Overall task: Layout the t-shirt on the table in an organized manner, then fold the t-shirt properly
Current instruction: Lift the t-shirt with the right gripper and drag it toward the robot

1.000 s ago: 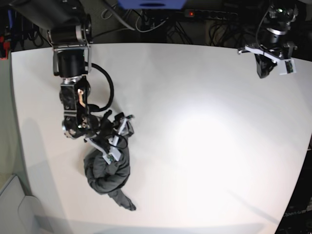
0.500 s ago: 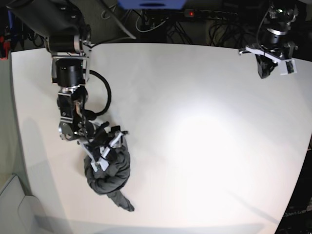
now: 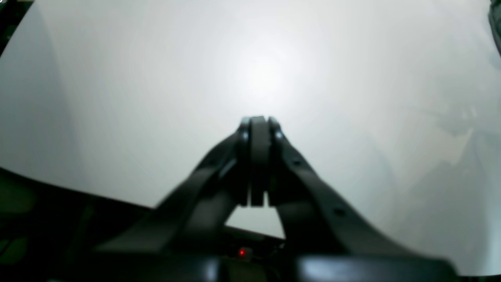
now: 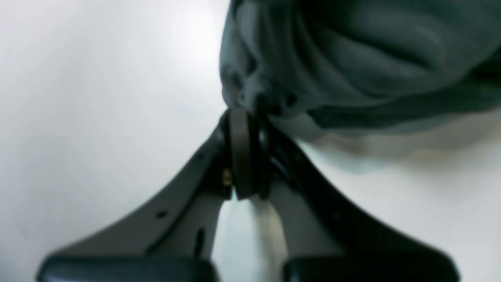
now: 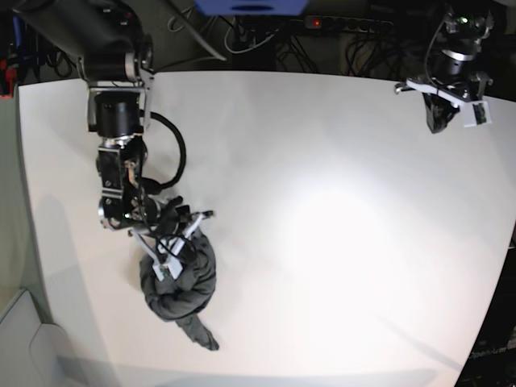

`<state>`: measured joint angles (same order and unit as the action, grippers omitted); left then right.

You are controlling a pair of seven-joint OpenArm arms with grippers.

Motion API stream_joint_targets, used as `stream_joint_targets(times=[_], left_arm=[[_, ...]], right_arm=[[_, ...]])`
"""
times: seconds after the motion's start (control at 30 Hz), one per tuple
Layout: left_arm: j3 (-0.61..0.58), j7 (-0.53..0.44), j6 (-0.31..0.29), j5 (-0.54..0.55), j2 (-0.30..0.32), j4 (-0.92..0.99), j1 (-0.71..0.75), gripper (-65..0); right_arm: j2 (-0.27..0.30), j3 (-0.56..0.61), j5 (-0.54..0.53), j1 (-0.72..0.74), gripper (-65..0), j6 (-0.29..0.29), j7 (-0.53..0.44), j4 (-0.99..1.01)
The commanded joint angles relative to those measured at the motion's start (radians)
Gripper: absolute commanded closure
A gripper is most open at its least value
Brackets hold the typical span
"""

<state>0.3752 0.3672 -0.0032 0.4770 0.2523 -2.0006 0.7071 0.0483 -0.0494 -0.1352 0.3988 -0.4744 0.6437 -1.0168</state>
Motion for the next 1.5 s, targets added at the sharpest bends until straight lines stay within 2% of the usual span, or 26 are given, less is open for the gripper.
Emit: stream_joint_targets(times=[0.0,0.33,0.63,0.77,0.9,0.97,1.03,1.3,1.47], left_arm=[[0.023,-0.020,0.004,0.006,0.011,-0.015,0.006,-0.2],[0.029,-0.021,0.004,0.006,0.011,-0.016,0.007,-0.2],[0.029,-0.021,0.004,0.006,0.011,-0.016,0.016,-0.2],[0.029,-0.023,0.004,0.006,0.011,-0.018,0.030,-0.2],[0.029,-0.023,0.004,0.006,0.011,-0.019,0.032,-0.2],[0.029,-0.023,0.004,0.006,0.011,-0.019,0.032,-0.2],[0.029,-0.023,0.004,0.006,0.011,-0.019,0.039,-0.2],[0.029,-0.023,0.004,0.007,0.011,-0.021,0.044,-0.2],[0.029,-0.023,0.004,0.007,0.011,-0.021,0.044,-0.2]], right_arm=[[0.018,-0.004,-0.010,0.022,0.0,-0.005,0.006,-0.076],[0.025,0.000,-0.010,0.044,0.0,-0.008,0.222,-0.563],[0.037,-0.002,-0.010,0.173,0.0,-0.120,0.426,-0.788],[0.037,0.003,-0.010,0.214,0.0,-0.132,0.523,-0.865],[0.029,0.012,-0.011,0.206,0.0,-0.145,0.557,-0.925],[0.018,0.026,-0.011,0.185,0.0,-0.197,0.558,-0.925],[0.017,0.032,-0.011,0.164,0.0,-0.224,0.563,-0.928],[-0.001,0.033,-0.011,0.102,0.0,-0.224,0.640,-0.928],[-0.046,0.035,-0.011,-0.016,0.0,-0.224,0.666,-0.926]])
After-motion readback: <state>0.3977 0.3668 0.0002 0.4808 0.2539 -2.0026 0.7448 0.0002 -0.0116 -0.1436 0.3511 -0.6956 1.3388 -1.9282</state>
